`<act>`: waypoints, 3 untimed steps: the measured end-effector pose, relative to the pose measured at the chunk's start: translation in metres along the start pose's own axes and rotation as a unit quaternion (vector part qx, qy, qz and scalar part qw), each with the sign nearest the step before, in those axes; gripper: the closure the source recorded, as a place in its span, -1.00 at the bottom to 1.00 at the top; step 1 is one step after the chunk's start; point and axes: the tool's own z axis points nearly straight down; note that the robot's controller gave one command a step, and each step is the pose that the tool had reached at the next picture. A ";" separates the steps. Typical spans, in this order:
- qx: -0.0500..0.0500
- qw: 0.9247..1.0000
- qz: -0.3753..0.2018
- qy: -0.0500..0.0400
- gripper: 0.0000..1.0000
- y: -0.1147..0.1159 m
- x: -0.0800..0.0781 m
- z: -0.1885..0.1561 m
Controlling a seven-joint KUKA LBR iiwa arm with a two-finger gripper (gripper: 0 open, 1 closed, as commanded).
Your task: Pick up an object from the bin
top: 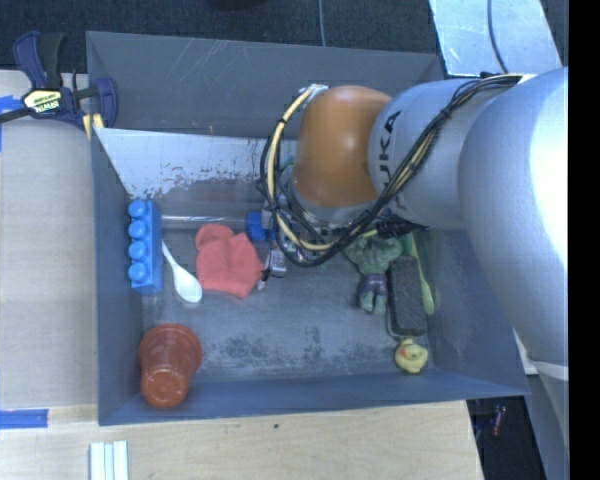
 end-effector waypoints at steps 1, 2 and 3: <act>-0.002 1.000 -0.029 -0.006 1.00 0.012 -0.001 0.003; 0.000 1.000 -0.029 0.001 -1.00 0.012 0.003 0.007; 0.000 1.000 -0.029 0.001 -1.00 0.012 0.003 0.007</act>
Offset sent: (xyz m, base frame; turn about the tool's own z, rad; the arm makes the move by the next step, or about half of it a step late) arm 0.0000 0.0000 0.0000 0.0000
